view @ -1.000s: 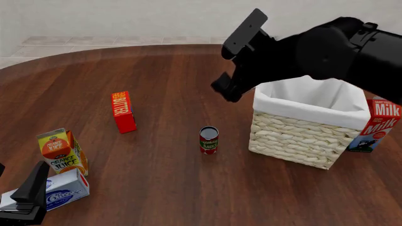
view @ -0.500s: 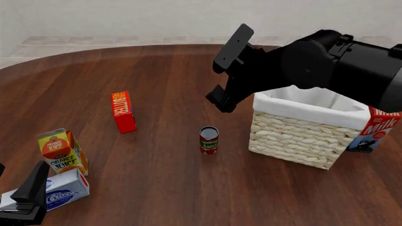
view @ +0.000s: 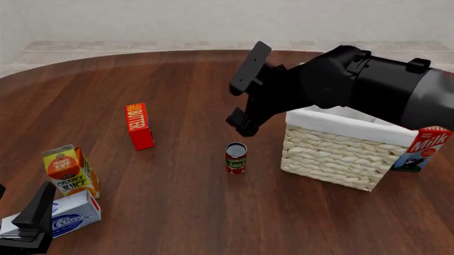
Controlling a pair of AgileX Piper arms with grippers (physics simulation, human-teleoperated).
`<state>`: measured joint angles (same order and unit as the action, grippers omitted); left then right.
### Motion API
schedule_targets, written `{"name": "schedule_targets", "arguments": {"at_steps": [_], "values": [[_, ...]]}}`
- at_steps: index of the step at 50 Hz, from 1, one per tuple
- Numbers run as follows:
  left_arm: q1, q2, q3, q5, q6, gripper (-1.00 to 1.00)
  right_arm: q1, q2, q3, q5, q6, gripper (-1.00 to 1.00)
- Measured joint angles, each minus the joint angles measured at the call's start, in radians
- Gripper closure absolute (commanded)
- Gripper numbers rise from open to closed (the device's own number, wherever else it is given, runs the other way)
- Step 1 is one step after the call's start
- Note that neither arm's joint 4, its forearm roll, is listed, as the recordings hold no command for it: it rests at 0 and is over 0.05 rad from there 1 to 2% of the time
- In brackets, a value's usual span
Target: Pick up the alphabet soup and the tomato sauce, and put them in the basket.
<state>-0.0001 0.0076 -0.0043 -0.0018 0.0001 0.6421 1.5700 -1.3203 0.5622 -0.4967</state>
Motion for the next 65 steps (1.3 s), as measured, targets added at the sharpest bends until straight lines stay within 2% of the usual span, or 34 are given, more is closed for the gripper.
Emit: {"name": "schedule_targets", "arguments": {"at_steps": [28,65], "values": [[0.0,0.0,0.0,0.0,0.0,-1.0,0.024,0.062,0.002,-0.027,-0.009,-1.0],[0.0,0.0,0.0,0.0,0.0,-1.0,0.043,0.136,0.018,-0.077,0.009,-1.0]]}}
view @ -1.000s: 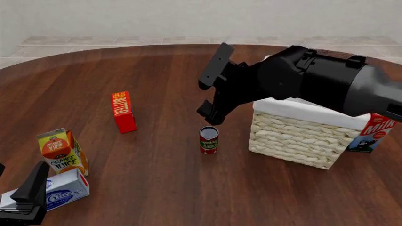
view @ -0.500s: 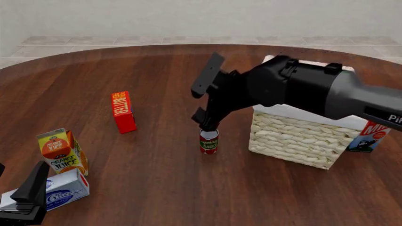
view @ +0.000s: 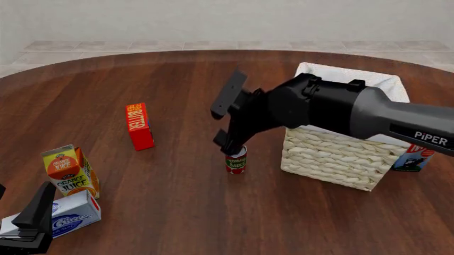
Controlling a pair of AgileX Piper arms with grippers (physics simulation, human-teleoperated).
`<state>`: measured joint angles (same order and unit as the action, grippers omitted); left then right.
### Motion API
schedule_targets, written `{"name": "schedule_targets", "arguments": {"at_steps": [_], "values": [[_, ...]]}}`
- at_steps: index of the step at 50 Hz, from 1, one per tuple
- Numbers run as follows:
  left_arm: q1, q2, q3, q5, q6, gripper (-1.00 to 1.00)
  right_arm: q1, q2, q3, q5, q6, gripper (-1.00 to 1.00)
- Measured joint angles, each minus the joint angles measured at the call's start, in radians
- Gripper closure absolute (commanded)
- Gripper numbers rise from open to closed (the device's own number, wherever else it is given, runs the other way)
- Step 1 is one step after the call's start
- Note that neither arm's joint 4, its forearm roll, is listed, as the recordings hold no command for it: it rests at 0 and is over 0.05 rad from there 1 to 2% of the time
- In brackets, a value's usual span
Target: Pick up the alphabet soup and the tomato sauce, and put them in the basket.
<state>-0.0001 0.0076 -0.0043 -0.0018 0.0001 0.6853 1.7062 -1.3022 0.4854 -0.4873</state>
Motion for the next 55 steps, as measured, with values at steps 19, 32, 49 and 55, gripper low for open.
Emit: {"name": "schedule_targets", "arguments": {"at_steps": [19,32,49,55], "values": [[0.0,0.0,0.0,0.0,0.0,-1.0,-0.019,0.034,0.012,-0.027,0.003,-1.0],[0.0,0.0,0.0,0.0,0.0,-1.0,-0.032,0.057,0.018,-0.043,0.007,-1.0],[0.0,0.0,0.0,0.0,0.0,-1.0,-0.038,0.087,0.03,-0.066,0.018,-1.0],[0.0,0.0,0.0,0.0,0.0,-1.0,-0.04,0.099,0.032,-0.073,0.019,-1.0]]}}
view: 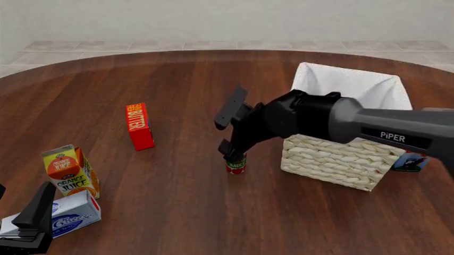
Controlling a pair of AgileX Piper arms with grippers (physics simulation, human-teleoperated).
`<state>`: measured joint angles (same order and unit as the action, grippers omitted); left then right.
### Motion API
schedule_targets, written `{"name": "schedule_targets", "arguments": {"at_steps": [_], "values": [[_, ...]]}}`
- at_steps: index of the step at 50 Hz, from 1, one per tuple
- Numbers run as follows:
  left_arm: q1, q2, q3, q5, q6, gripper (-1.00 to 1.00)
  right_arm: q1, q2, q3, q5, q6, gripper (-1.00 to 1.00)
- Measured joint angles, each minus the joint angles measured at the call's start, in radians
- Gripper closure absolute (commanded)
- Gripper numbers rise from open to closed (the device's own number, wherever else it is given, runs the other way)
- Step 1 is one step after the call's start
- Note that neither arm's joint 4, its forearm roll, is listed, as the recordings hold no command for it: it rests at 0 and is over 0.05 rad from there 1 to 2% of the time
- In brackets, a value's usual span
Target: Pick up the alphabet soup and the tomato sauce, and put them in the basket.
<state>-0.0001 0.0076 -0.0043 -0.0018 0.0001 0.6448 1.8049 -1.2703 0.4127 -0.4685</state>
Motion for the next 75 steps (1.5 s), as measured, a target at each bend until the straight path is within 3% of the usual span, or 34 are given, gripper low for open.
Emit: {"name": "schedule_targets", "arguments": {"at_steps": [75], "values": [[0.0,0.0,0.0,0.0,0.0,-1.0,-0.032,0.089,0.024,-0.055,-0.004,-1.0]]}}
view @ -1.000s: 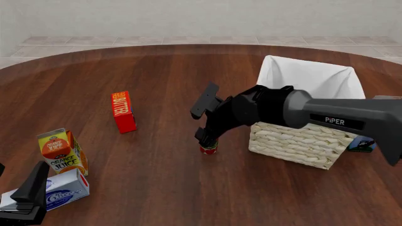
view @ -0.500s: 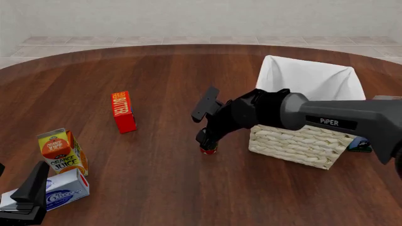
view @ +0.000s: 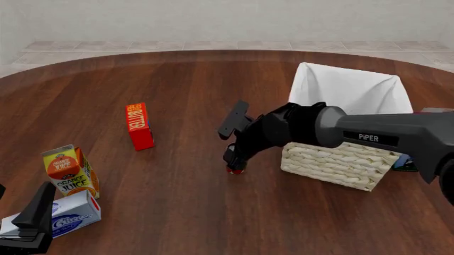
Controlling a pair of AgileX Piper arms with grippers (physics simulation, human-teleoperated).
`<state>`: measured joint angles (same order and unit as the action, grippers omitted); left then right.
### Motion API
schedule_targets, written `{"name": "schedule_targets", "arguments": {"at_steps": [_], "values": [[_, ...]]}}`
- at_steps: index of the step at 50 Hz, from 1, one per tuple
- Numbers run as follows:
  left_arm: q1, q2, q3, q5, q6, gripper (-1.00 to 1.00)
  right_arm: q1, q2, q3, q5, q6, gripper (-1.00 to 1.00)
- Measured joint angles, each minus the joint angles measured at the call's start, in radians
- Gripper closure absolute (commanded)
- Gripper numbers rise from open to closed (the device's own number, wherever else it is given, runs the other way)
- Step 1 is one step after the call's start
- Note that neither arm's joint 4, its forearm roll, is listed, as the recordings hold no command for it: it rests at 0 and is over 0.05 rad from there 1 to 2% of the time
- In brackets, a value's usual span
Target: Pick up the alphabet soup and the tomato sauce, and put them in the basket.
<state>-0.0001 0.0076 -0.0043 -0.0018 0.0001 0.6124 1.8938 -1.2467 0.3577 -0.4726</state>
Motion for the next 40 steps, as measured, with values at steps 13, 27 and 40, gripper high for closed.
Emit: {"name": "schedule_targets", "arguments": {"at_steps": [13,27,40], "values": [[0.0,0.0,0.0,0.0,0.0,-1.0,-0.013,0.007,-0.001,-0.003,-0.006,-1.0],[0.0,0.0,0.0,0.0,0.0,-1.0,-0.022,0.019,-0.003,-0.007,-0.01,-1.0],[0.0,0.0,0.0,0.0,0.0,-1.0,-0.022,0.031,-0.001,-0.011,-0.008,-1.0]]}}
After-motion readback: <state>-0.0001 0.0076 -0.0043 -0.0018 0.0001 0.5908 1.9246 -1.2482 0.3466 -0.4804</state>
